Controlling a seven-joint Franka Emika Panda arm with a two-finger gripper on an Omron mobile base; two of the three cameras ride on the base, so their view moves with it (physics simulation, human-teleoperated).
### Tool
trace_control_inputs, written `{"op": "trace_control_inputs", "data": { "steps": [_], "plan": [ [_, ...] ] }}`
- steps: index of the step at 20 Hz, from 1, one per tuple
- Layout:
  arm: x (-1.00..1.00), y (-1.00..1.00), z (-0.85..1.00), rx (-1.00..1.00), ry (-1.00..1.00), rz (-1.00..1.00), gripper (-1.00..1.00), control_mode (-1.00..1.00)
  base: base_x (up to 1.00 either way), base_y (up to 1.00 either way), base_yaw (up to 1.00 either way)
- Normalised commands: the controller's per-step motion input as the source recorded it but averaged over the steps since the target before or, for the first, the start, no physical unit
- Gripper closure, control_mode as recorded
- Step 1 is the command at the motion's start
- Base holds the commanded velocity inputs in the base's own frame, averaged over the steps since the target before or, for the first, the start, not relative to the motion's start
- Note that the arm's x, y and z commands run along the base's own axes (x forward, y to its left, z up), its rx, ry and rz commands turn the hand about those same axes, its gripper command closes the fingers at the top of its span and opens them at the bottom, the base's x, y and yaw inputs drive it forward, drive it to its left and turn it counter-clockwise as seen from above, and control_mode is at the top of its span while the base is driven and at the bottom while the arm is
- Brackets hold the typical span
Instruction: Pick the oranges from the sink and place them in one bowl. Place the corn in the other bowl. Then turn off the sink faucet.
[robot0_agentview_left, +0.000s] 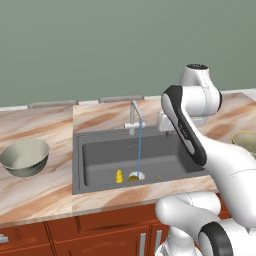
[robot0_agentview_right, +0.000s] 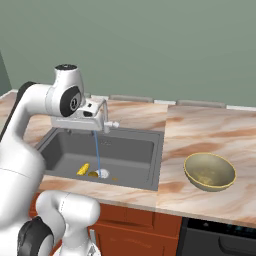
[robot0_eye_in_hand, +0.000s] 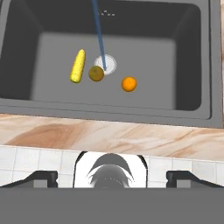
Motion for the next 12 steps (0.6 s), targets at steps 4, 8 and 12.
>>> {"op": "trace_control_inputs", "data": {
  "steps": [4, 8, 12],
  "plan": [
    [-0.19, 0.00, -0.28, 0.00, 0.00, 0.01, -1.00, -1.00, 0.00, 0.00, 0.00],
    [-0.07, 0.01, -0.26, 0.00, 0.00, 0.00, -1.00, -1.00, 0.00, 0.00, 0.00],
    [0.00, 0.08, -0.25, 0.00, 0.04, 0.00, -1.00, -1.00, 0.00, 0.00, 0.00]
  ]
}}
